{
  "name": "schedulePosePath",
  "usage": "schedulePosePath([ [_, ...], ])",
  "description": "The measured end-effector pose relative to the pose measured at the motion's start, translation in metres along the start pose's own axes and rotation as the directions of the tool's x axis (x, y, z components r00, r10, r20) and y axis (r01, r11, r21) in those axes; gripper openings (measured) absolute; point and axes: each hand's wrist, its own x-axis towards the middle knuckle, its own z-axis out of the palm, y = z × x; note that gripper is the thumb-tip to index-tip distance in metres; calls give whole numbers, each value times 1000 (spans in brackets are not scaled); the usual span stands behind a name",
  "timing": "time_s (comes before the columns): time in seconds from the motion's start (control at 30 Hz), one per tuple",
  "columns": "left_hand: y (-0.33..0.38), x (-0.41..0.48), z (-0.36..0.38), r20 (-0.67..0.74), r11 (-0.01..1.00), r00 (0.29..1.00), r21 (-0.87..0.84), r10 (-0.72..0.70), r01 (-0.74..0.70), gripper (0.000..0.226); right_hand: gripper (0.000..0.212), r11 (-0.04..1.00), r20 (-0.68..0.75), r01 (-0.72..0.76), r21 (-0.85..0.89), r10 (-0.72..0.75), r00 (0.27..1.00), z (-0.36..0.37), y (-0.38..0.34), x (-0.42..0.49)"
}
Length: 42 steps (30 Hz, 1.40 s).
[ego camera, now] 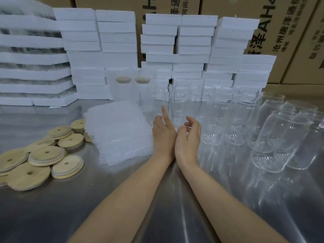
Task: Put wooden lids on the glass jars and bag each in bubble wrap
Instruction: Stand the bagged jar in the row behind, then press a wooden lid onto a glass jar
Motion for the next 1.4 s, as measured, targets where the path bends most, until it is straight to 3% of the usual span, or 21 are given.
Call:
schedulePosePath([
  [0.1,1,-8,-10,4,976,999,-213,-37,37,82,24,999,-14,38,19,-38,999,-4,-5,0],
  [0.2,1,-24,-31,1,801,995,-593,-102,83,88,19,998,-44,41,38,-40,998,-14,-12,3],
  [0.27,0,-37,-47,-2,680,993,-729,-115,77,84,18,998,17,29,49,-30,999,-22,-17,6],
  [0.37,-9,-56,-73,6,577,994,-814,-105,66,85,29,975,246,-129,182,82,966,-31,-26,6],
  [0.5,-32,-77,-96,83,451,996,-889,-11,79,82,56,884,587,-402,238,199,785,-26,-32,-8],
  [0.63,-50,-79,-106,138,465,990,-878,15,116,68,69,817,694,-517,256,217,687,-19,-33,-21],
  [0.77,-56,-73,-113,66,657,993,-754,94,-12,74,68,802,705,-528,281,201,680,-22,-31,-18],
  [0.87,-70,-56,-126,-122,864,984,-474,126,-170,57,84,819,685,-528,224,253,683,-24,-30,-14],
  [0.97,-103,-39,-144,-260,966,960,-257,-106,37,38,75,864,676,-485,132,280,681,-24,-23,-17],
  [1.03,-127,-37,-151,-185,964,946,-38,-267,264,28,59,897,681,-437,71,277,678,-24,-18,-21],
  [1.1,-142,-41,-155,-10,897,914,186,-406,400,31,44,915,685,-401,41,267,678,-24,-14,-23],
  [1.2,-144,-44,-161,172,844,848,312,-502,436,35,47,928,693,-372,0,268,669,-22,-13,-25],
  [1.3,-134,-45,-156,332,817,779,444,-532,368,41,54,927,697,-375,16,259,669,-22,-13,-28],
  [1.4,-115,-49,-145,423,824,734,460,-532,332,40,68,932,685,-362,10,257,682,-22,-15,-29],
])
